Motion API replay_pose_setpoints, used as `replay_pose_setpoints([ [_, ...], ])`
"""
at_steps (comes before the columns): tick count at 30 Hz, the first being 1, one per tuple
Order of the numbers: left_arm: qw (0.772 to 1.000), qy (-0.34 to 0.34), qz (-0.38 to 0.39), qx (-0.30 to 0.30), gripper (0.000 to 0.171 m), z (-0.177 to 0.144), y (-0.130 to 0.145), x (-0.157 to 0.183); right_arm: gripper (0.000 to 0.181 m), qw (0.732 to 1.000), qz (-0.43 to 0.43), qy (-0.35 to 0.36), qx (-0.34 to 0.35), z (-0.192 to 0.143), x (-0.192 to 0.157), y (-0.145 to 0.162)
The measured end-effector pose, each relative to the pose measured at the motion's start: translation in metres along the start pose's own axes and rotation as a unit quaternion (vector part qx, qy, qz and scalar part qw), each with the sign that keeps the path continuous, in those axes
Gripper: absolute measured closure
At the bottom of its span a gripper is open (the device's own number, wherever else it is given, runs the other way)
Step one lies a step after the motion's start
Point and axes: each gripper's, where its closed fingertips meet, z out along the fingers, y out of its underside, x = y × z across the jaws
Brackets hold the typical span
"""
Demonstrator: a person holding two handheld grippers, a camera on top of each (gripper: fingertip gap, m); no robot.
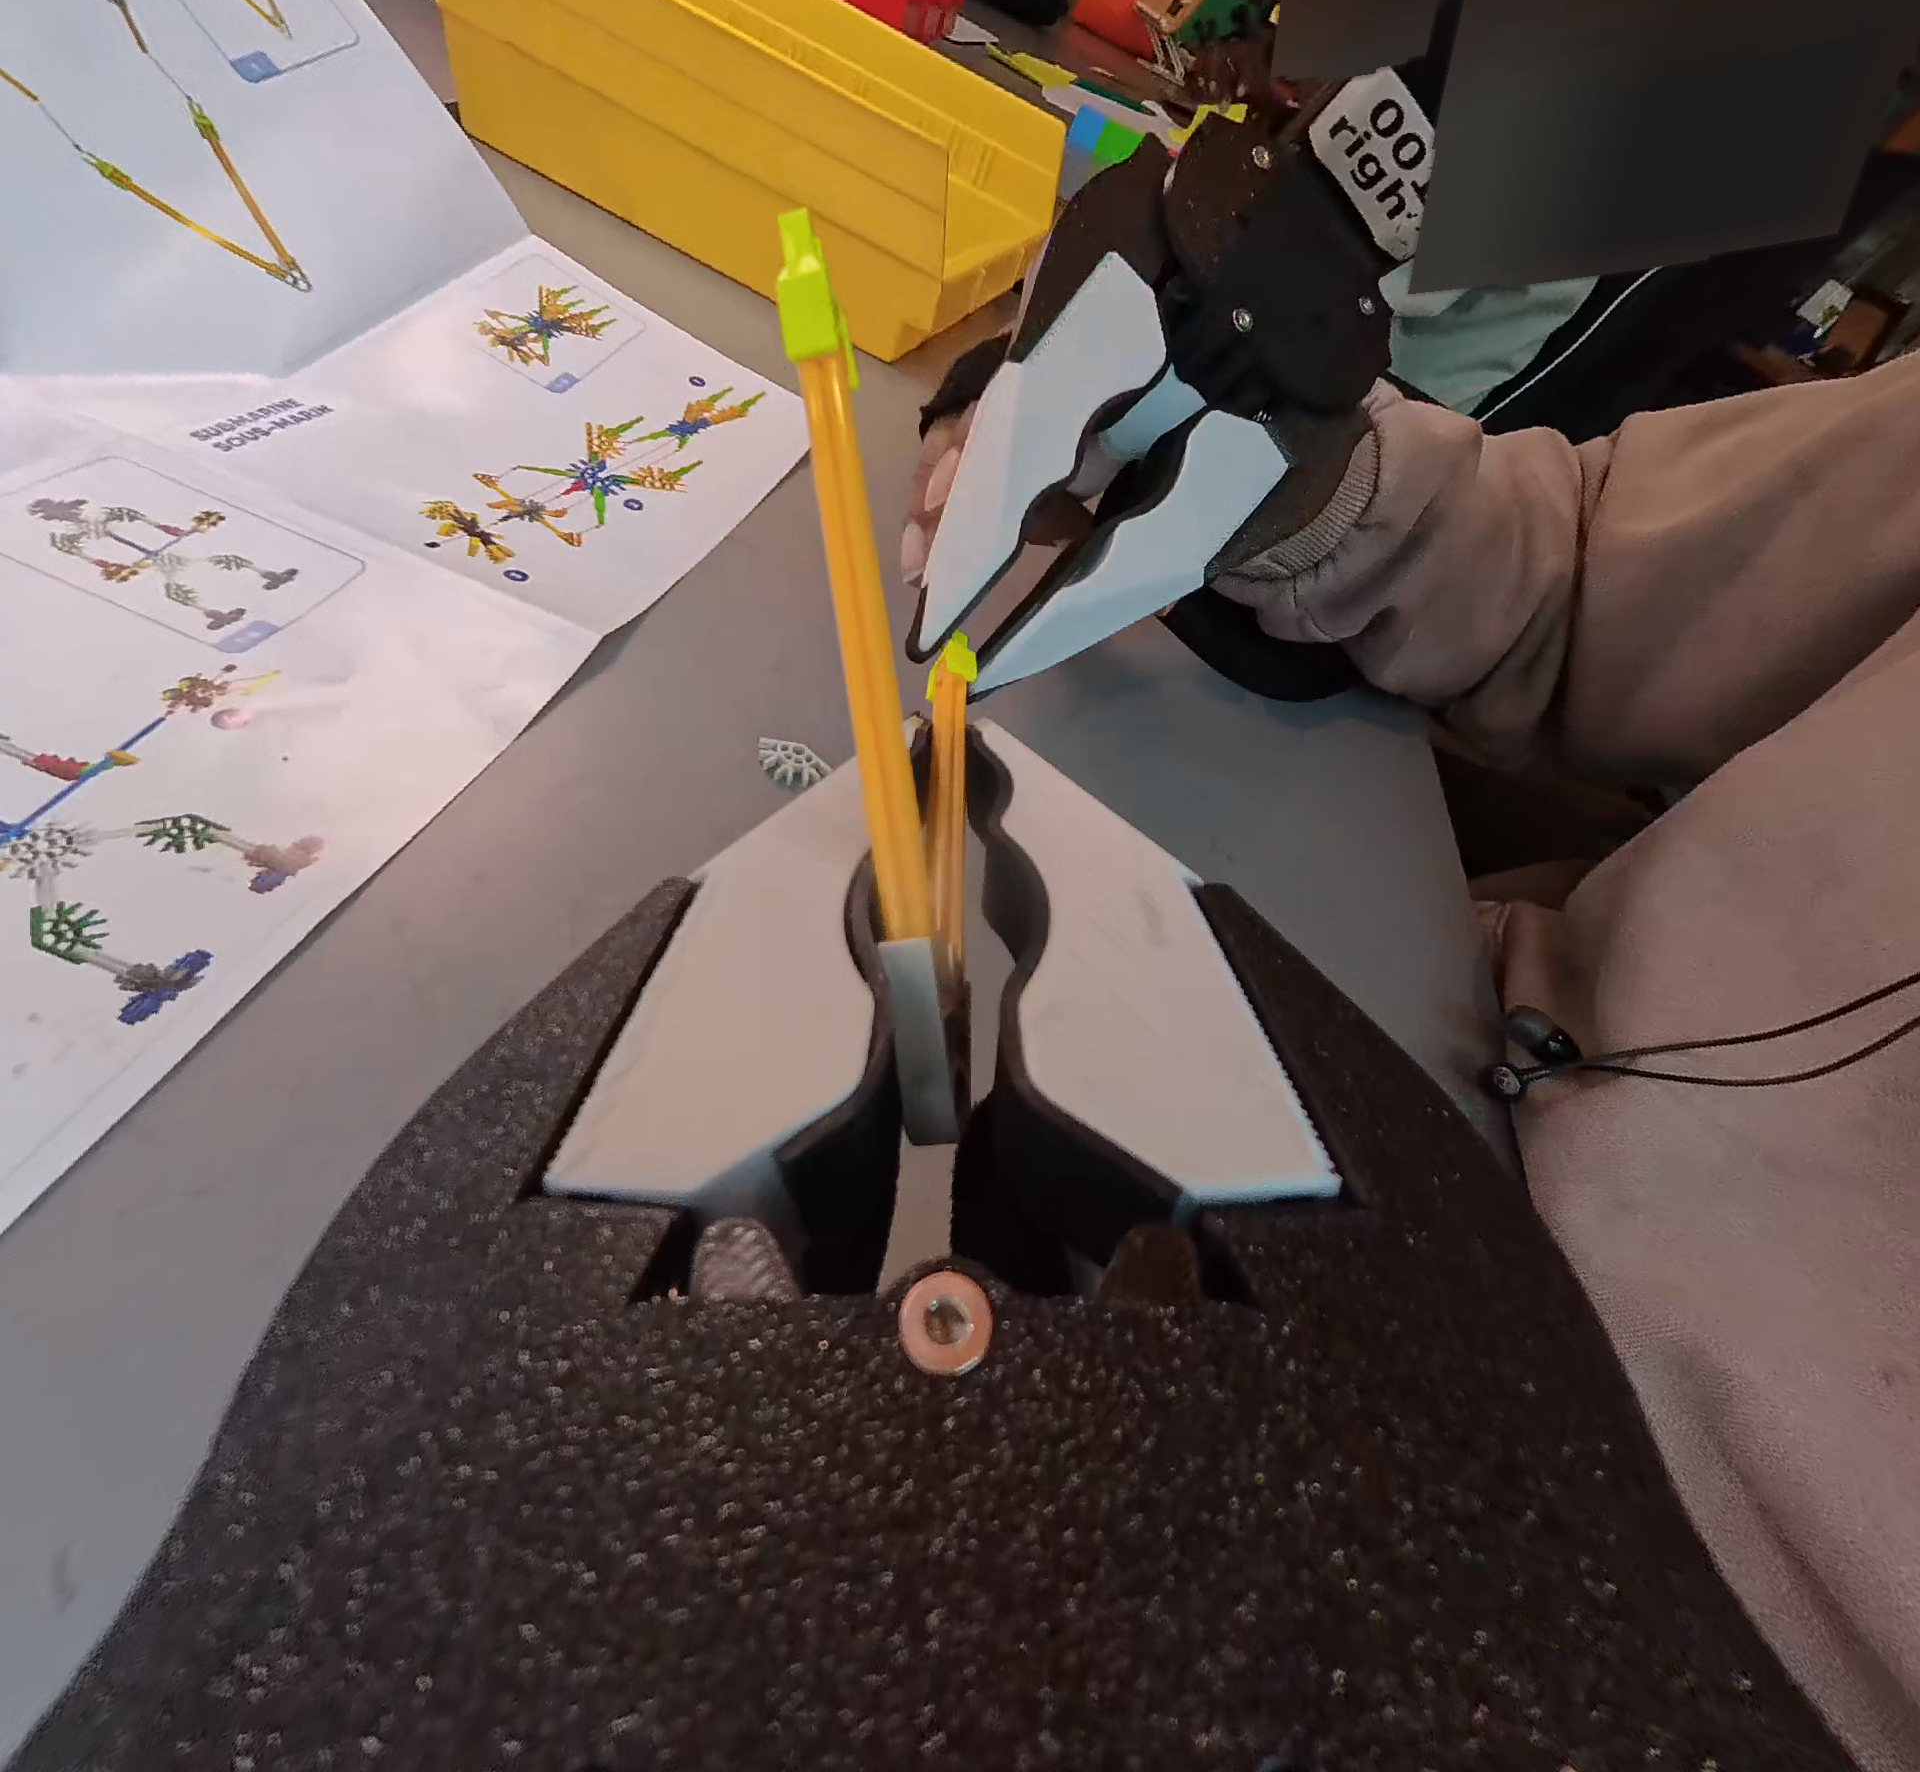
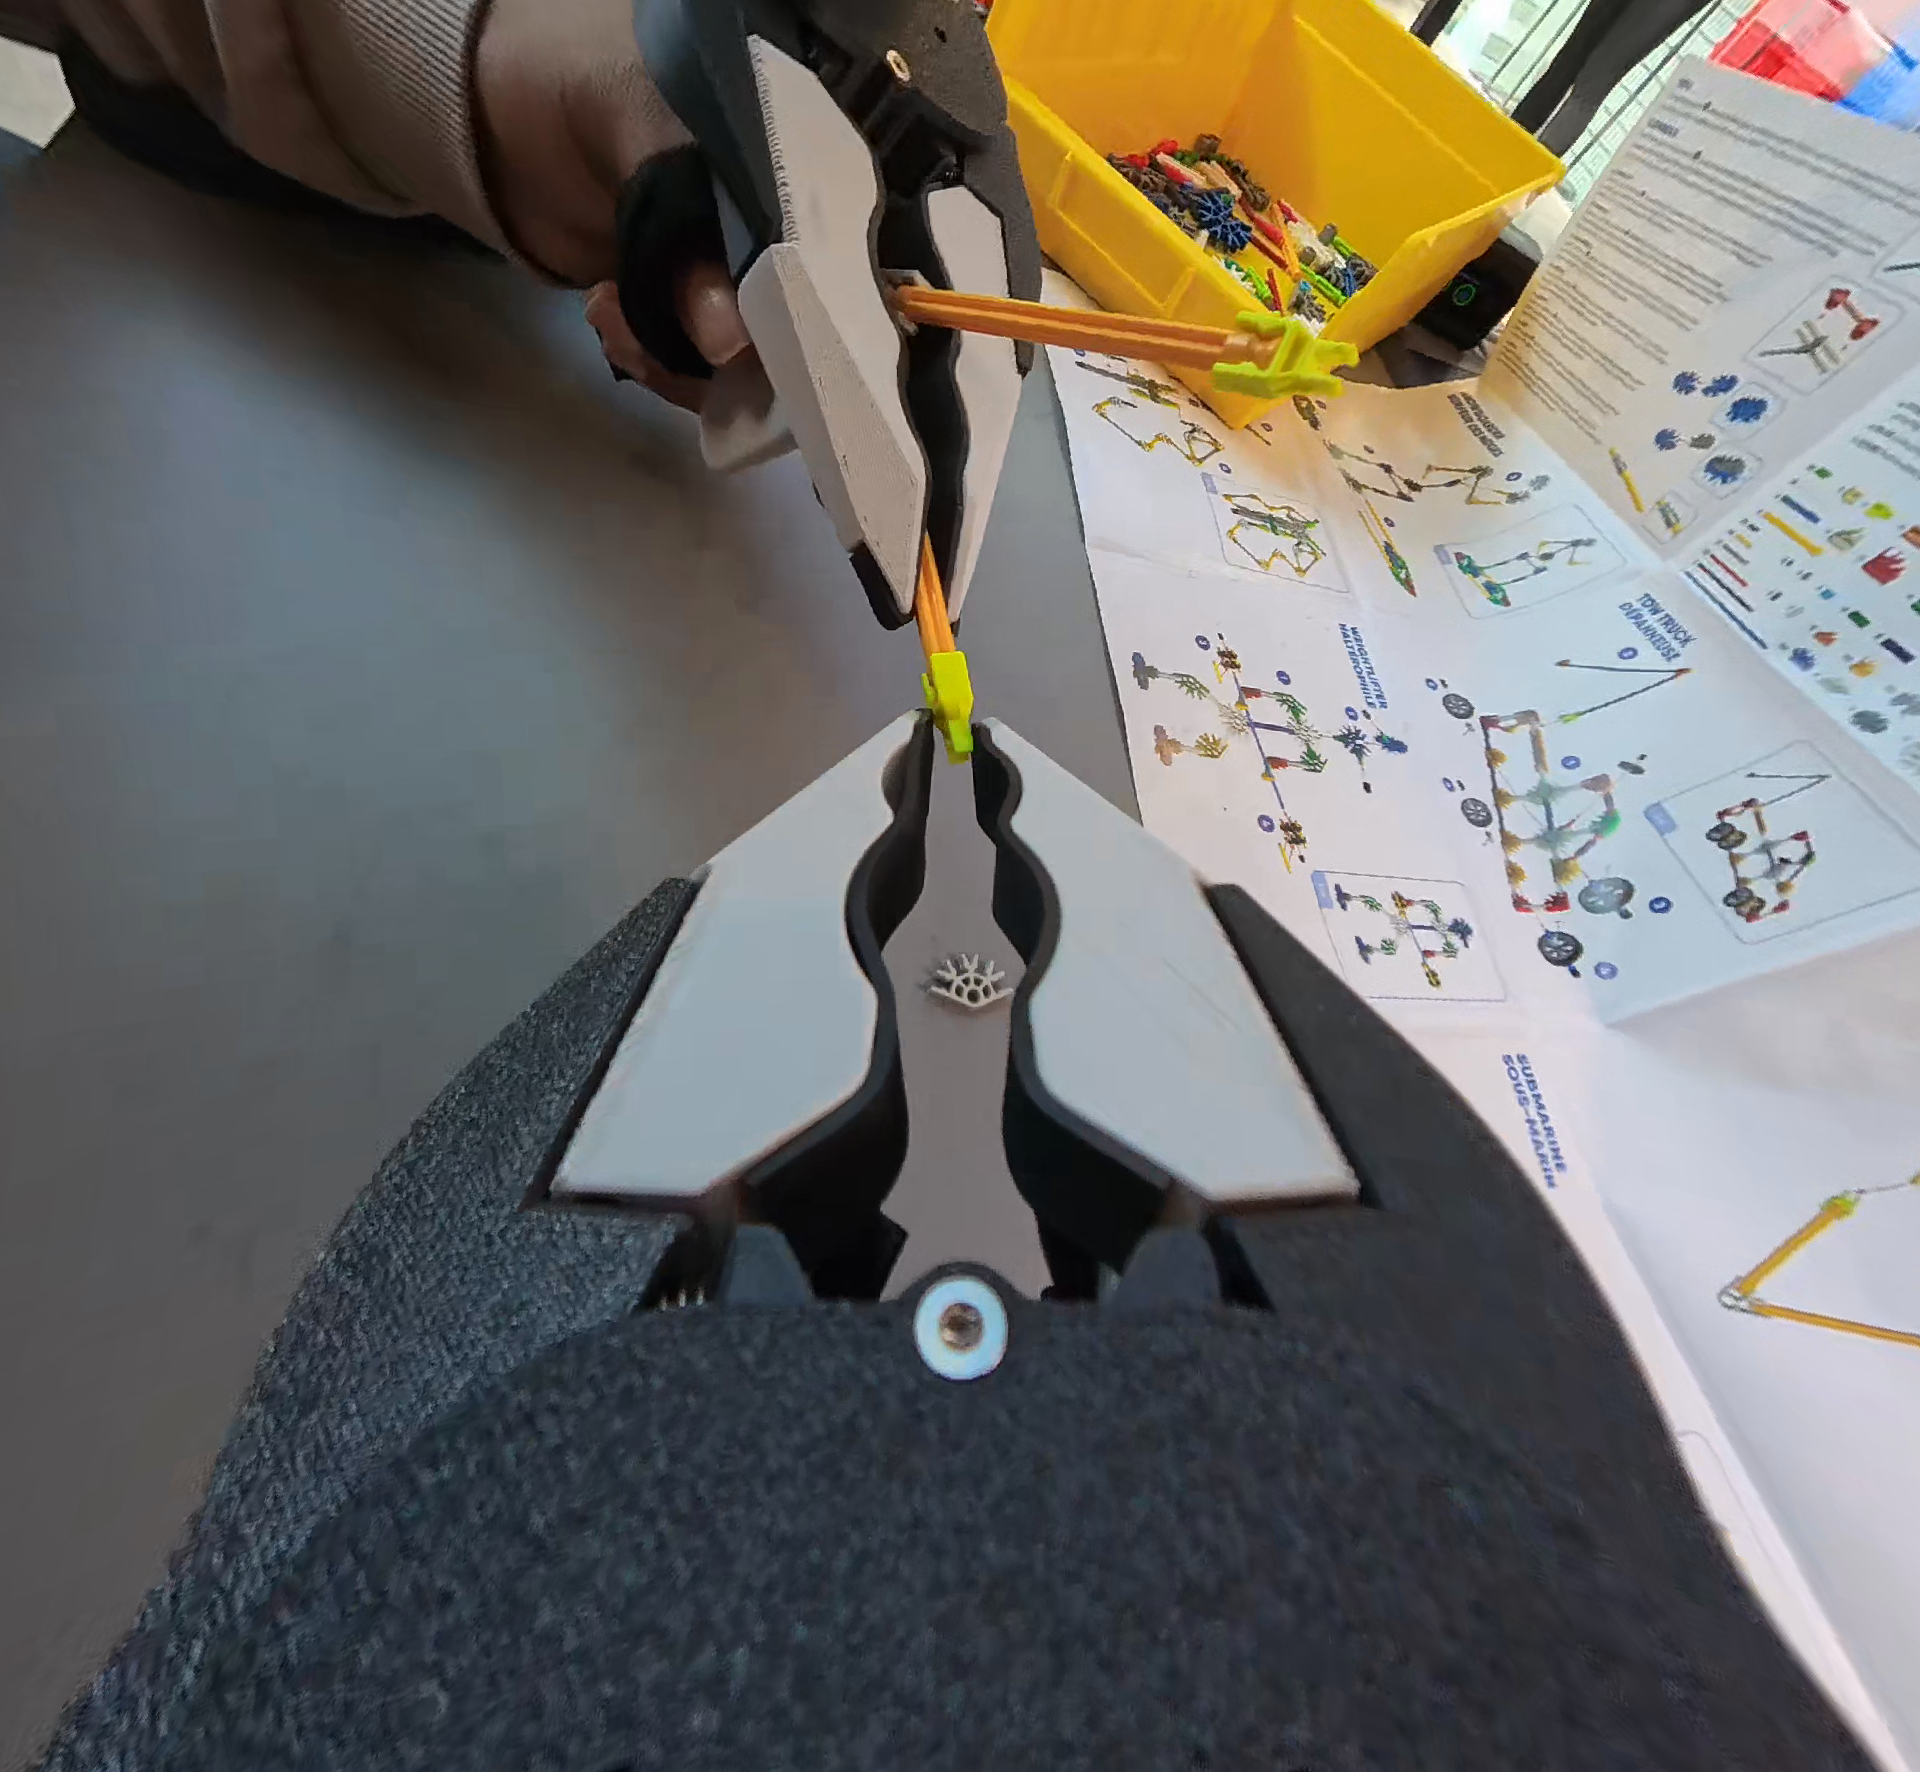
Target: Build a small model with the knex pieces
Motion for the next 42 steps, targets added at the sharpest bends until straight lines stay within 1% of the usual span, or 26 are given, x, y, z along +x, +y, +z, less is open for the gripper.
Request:
replay_pose_setpoints([
  [4,1.000,0.024,-0.006,0.010,0.167,-0.001,-0.002,0.007,0.176,1.000,0.007,-0.021,0.013,-0.004,-0.005,-0.005],
  [6,0.999,0.045,-0.006,0.009,0.166,-0.001,-0.002,0.013,0.178,0.999,0.006,-0.051,0.014,-0.003,-0.016,-0.005],
  [7,0.999,0.052,-0.008,0.013,0.166,-0.002,-0.003,0.015,0.178,0.998,0.005,-0.054,0.015,0.000,-0.019,-0.006],
  [9,0.999,0.047,-0.008,0.015,0.167,-0.004,-0.006,0.014,0.179,0.999,0.014,-0.043,0.022,0.001,-0.017,-0.008],
  [11,0.999,0.035,-0.003,0.025,0.167,-0.006,-0.011,0.012,0.179,0.997,0.055,-0.048,0.038,0.000,-0.012,-0.013],
  [15,0.997,-0.017,0.052,0.046,0.168,-0.011,-0.021,0.007,0.178,0.986,0.144,-0.039,0.077,0.002,-0.001,-0.021],
  [17,0.991,-0.060,0.101,0.057,0.168,-0.013,-0.028,0.006,0.178,0.976,0.192,-0.039,0.099,0.004,0.004,-0.025],
  [20,0.967,-0.142,0.204,0.058,0.167,-0.017,-0.036,0.004,0.179,0.959,0.247,-0.056,0.128,0.006,0.004,-0.033],
  [21,0.956,-0.162,0.238,0.051,0.171,-0.017,-0.036,0.003,0.180,0.949,0.273,-0.065,0.141,0.008,0.003,-0.039],
  [22,0.944,-0.184,0.269,0.051,0.171,-0.018,-0.037,0.003,0.180,0.947,0.282,-0.059,0.144,0.010,0.004,-0.039],
  [23,0.939,-0.195,0.282,0.041,0.171,-0.018,-0.036,0.001,0.180,0.947,0.284,-0.052,0.139,0.010,0.006,-0.038],
  [24,0.943,-0.187,0.270,0.045,0.171,-0.018,-0.037,0.001,0.180,0.950,0.278,-0.045,0.138,0.010,0.007,-0.038],
  [25,0.959,-0.159,0.228,0.054,0.171,-0.018,-0.038,0.001,0.179,0.953,0.267,-0.044,0.138,0.009,0.008,-0.038],
  [26,0.975,-0.121,0.172,0.067,0.171,-0.020,-0.039,0.002,0.179,0.955,0.256,-0.043,0.142,0.007,0.009,-0.039],
  [27,0.986,-0.083,0.117,0.080,0.171,-0.022,-0.041,0.003,0.179,0.957,0.249,-0.040,0.141,0.005,0.012,-0.037],
  [28,0.993,-0.042,0.069,0.092,0.171,-0.025,-0.043,0.004,0.179,0.960,0.235,-0.044,0.142,0.001,0.011,-0.037],
  [30,0.991,0.043,-0.008,0.124,0.155,-0.030,-0.049,0.012,0.179,0.962,0.221,-0.063,0.147,-0.004,0.006,-0.040],
  [31,0.988,0.075,-0.035,0.132,0.147,-0.030,-0.050,0.016,0.179,0.963,0.215,-0.077,0.141,-0.003,0.001,-0.040],
  [32,0.986,0.096,-0.046,0.131,0.141,-0.027,-0.050,0.021,0.179,0.965,0.207,-0.092,0.134,-0.002,-0.006,-0.040],
  [33,0.985,0.113,-0.041,0.127,0.142,-0.025,-0.049,0.028,0.179,0.967,0.198,-0.096,0.127,0.001,-0.010,-0.040],
  [34,0.986,0.116,-0.030,0.119,0.148,-0.022,-0.047,0.032,0.179,0.969,0.189,-0.108,0.120,0.002,-0.016,-0.039],
  [35,0.988,0.112,-0.014,0.102,0.164,-0.018,-0.043,0.034,0.179,0.969,0.185,-0.115,0.117,0.003,-0.020,-0.039],
  [37,0.991,0.092,0.024,0.090,0.167,-0.017,-0.041,0.034,0.179,0.966,0.193,-0.121,0.119,0.002,-0.022,-0.040],
  [39,0.992,0.058,0.061,0.091,0.167,-0.019,-0.042,0.031,0.179,0.959,0.220,-0.123,0.130,0.001,-0.018,-0.042],
  [41,0.988,0.001,0.131,0.085,0.167,-0.018,-0.043,0.029,0.179,0.950,0.252,-0.122,0.136,0.003,-0.015,-0.041],
  [42,0.981,-0.029,0.175,0.079,0.167,-0.017,-0.042,0.029,0.178,0.943,0.273,-0.128,0.142,0.004,-0.014,-0.041],
])
